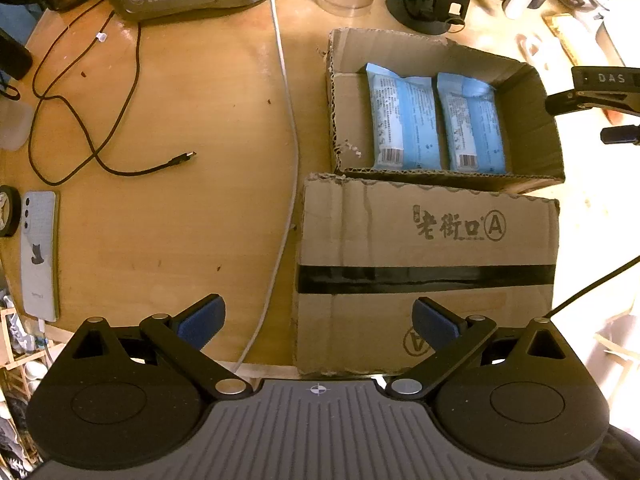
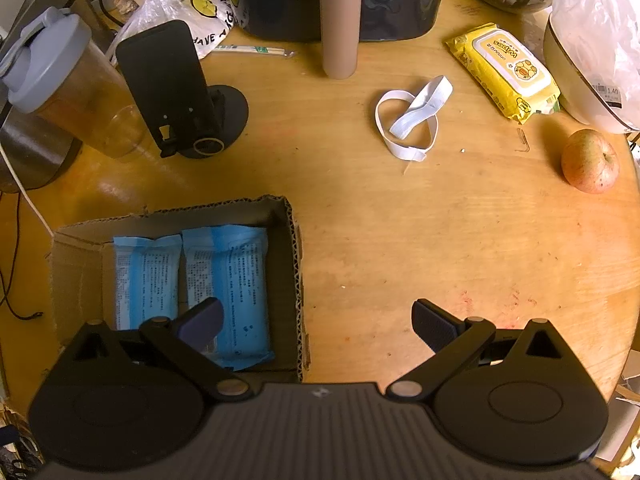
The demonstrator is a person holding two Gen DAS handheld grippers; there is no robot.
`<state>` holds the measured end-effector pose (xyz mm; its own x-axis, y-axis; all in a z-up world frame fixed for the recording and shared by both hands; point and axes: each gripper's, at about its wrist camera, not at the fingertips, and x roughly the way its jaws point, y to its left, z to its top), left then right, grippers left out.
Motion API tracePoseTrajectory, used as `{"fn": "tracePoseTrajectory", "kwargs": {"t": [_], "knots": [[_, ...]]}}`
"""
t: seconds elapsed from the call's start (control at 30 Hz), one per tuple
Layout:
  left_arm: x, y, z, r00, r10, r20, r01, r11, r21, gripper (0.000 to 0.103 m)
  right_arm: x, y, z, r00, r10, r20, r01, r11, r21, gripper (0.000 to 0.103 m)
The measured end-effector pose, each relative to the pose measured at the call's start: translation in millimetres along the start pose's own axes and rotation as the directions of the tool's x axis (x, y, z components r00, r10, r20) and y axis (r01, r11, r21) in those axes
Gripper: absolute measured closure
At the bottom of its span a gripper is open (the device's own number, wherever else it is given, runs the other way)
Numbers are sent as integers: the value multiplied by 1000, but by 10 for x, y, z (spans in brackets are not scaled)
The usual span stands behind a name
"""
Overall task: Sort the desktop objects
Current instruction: 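Move the open right gripper back away from the box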
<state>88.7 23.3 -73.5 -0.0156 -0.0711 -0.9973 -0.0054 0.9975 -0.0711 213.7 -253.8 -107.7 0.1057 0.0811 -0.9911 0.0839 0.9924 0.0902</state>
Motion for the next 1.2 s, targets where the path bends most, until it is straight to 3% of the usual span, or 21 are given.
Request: {"fn": "tracePoseTrajectory", "kwargs": {"t": [1.2], "knots": [[11,-4,131,1000,-2,12,2,1000,12,0,-84,-15,-284,1000,21,-12,-21,1000,8,0]]}}
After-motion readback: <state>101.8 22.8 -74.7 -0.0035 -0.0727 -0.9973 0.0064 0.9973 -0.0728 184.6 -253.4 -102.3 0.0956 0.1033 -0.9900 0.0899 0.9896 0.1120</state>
